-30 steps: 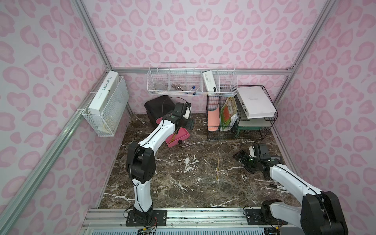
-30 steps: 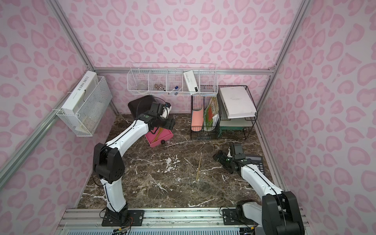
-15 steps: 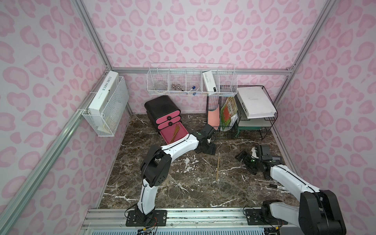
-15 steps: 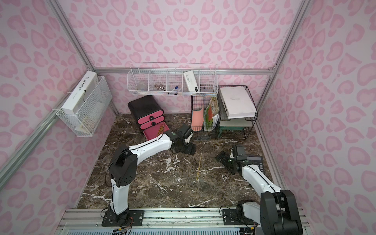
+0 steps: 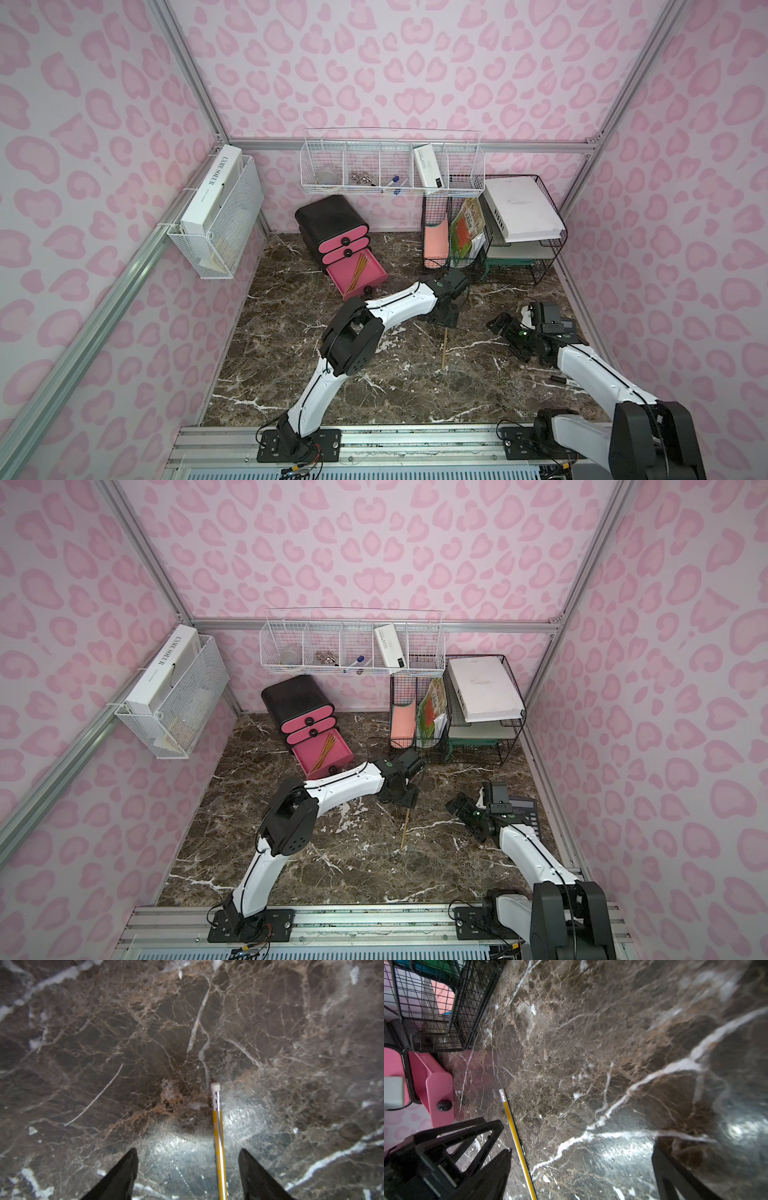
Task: Please place the pencils in the drawer according to their color
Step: Pick up the pencil from the center of the board.
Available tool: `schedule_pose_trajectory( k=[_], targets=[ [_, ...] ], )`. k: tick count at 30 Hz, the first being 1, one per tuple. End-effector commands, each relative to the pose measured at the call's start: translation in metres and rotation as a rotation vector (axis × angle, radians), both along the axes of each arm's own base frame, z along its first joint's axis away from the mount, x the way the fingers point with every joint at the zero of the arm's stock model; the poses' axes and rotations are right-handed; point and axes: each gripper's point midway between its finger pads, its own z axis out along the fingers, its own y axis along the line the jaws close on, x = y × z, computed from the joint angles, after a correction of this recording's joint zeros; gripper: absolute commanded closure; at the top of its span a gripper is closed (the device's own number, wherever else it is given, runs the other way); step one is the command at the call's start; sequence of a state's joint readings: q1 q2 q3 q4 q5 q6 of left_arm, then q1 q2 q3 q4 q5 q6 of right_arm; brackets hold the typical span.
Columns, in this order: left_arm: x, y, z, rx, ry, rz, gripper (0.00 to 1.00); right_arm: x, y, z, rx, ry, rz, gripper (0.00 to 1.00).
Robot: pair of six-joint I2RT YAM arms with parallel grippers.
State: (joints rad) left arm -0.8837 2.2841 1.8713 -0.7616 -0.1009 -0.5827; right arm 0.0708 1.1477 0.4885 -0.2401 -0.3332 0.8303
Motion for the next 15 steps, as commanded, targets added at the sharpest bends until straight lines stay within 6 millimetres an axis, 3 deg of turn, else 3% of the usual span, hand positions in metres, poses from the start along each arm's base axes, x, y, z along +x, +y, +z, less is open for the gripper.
schedule_pose_trajectory(
  k=[1, 8, 15],
  targets=[
    [0.005, 0.005, -0.004, 0.059, -0.04, 0.025, 0.25, -0.001, 0.0, 0.0, 0.0, -0.006, 0.013, 0.03],
    [0.009, 0.001, -0.019, 0.089, -0.038, 0.023, 0.3, -0.001, 0.0, 0.001, 0.0, -0.01, 0.011, 0.02],
    [0.014, -0.004, -0.032, 0.099, -0.031, 0.025, 0.49, -0.001, 0.0, 0.002, 0.001, -0.009, 0.009, 0.03]
  ],
)
